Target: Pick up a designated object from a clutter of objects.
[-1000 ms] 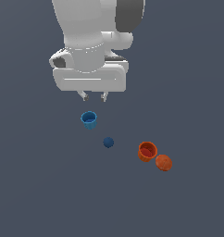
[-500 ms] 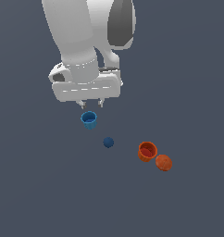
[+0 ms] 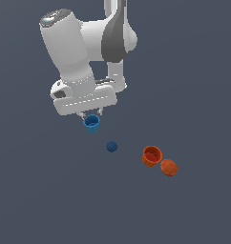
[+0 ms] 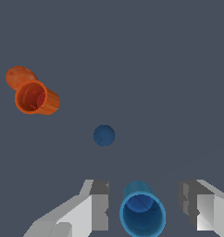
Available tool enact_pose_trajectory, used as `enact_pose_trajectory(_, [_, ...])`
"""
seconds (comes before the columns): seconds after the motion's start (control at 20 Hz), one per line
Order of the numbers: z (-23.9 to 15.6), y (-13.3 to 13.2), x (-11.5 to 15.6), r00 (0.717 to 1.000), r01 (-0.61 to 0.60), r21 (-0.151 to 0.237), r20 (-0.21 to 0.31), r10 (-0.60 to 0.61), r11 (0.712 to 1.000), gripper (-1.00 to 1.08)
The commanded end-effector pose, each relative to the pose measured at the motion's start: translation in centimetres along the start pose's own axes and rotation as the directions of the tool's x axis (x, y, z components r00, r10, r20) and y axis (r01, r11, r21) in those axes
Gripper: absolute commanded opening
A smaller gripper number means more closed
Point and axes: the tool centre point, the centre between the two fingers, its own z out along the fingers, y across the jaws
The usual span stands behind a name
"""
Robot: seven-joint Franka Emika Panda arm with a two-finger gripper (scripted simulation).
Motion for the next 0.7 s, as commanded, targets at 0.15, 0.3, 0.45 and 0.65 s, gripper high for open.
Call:
enact_pose_trajectory(0.15, [2.2, 1.2, -1.1, 0.997, 0.079, 0.019, -0.011, -0.079, 0.997, 0.28])
enact_pose_trajectory(0.3, [3.3, 1.8, -1.8, 0.993, 0.120, 0.027, -0.018, -0.120, 0.992, 0.28])
enact_pose_trajectory(0.45, [4.5, 2.4, -2.6, 0.987, 0.161, 0.034, -0.026, -0.160, 0.986, 0.28])
enact_pose_trajectory(0.65, [6.0, 3.2, -3.7, 0.977, 0.213, 0.041, -0.036, -0.212, 0.976, 0.28])
